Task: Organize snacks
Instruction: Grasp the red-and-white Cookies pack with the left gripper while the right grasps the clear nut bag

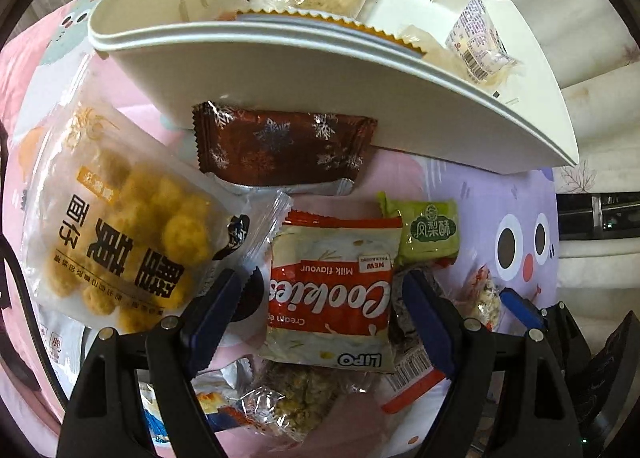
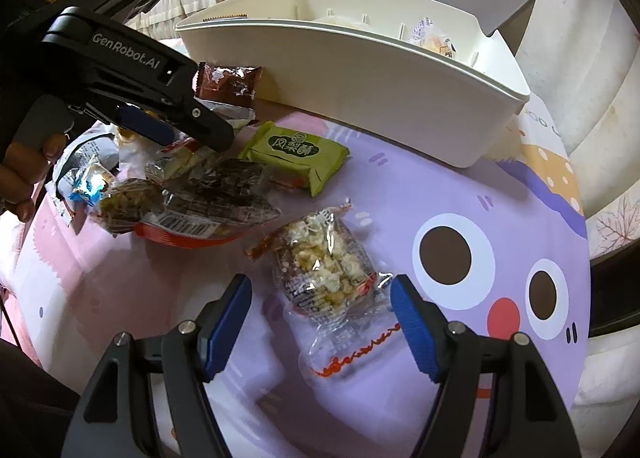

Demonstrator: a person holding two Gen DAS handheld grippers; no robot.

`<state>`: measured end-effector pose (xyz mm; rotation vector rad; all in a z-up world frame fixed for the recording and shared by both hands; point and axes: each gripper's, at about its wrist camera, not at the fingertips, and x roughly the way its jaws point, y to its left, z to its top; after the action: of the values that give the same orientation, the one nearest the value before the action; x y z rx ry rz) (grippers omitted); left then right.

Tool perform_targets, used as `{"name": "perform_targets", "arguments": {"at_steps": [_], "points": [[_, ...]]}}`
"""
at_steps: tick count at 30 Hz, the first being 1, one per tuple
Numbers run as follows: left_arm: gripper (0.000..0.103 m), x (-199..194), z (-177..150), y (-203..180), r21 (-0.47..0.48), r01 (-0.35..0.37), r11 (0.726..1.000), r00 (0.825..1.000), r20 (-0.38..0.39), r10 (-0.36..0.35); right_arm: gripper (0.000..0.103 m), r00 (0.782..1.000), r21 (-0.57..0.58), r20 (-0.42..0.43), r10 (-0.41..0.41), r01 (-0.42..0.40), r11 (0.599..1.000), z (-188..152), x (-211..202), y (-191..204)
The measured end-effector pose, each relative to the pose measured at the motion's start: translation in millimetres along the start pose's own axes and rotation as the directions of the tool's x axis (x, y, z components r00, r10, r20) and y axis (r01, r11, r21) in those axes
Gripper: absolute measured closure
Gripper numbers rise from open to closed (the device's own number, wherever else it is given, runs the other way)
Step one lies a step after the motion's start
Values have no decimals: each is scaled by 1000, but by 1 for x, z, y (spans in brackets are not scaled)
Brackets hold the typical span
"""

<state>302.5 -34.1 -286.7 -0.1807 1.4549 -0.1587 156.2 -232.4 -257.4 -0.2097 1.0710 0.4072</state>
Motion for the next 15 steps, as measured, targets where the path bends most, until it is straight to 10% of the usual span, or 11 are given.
{"name": "perform_targets", "arguments": {"at_steps": [15], "points": [[50,8,-7,-5,-10,45,999,999,-13,-45,50,999,5,-12,-51,51,999,2,16,-4]]}}
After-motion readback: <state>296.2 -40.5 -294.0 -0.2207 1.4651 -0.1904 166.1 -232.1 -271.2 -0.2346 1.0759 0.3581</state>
